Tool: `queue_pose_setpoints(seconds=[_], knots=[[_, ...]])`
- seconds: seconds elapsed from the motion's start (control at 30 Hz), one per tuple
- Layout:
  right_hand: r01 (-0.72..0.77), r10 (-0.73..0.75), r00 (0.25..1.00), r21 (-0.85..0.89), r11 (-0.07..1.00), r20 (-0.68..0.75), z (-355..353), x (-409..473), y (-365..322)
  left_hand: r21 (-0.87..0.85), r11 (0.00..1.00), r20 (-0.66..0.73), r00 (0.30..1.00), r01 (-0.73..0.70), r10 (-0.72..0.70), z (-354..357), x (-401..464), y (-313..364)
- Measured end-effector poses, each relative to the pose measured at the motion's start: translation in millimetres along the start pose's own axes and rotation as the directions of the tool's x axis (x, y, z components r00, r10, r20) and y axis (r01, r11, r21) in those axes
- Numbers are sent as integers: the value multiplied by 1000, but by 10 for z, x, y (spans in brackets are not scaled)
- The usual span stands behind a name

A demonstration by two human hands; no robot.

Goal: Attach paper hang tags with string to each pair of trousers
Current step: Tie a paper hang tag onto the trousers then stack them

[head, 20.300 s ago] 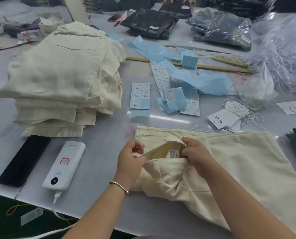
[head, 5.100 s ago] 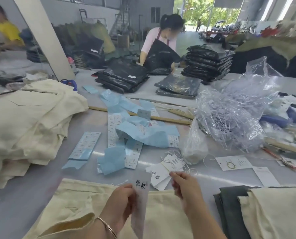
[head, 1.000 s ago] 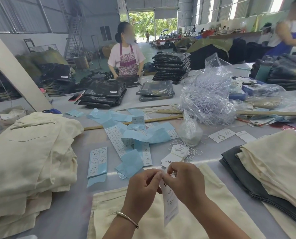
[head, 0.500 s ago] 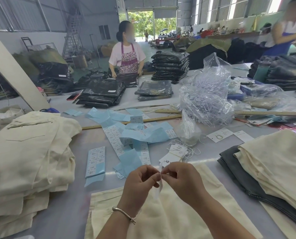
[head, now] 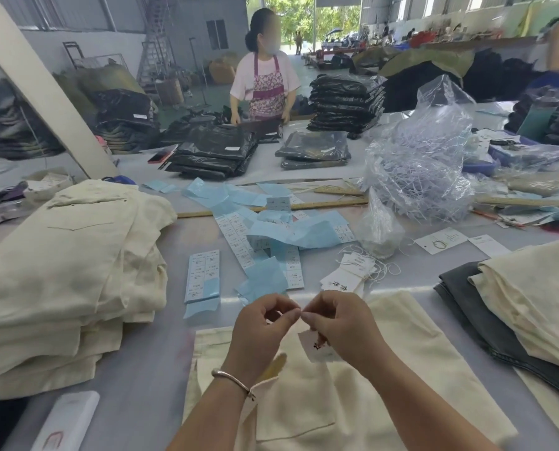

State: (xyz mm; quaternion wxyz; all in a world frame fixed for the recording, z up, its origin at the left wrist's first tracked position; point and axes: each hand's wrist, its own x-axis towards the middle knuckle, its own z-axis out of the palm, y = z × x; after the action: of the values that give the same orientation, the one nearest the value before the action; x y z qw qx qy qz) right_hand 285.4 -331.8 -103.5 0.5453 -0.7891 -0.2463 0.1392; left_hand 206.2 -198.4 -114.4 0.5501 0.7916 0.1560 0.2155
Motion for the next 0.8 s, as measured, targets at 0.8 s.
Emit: queue_pose_setpoints(seconds=[0.8], knots=[[248, -281, 957, -701, 669, 70, 1074, -104, 268, 315, 932, 355, 889, 179, -291, -647, -599, -1049]])
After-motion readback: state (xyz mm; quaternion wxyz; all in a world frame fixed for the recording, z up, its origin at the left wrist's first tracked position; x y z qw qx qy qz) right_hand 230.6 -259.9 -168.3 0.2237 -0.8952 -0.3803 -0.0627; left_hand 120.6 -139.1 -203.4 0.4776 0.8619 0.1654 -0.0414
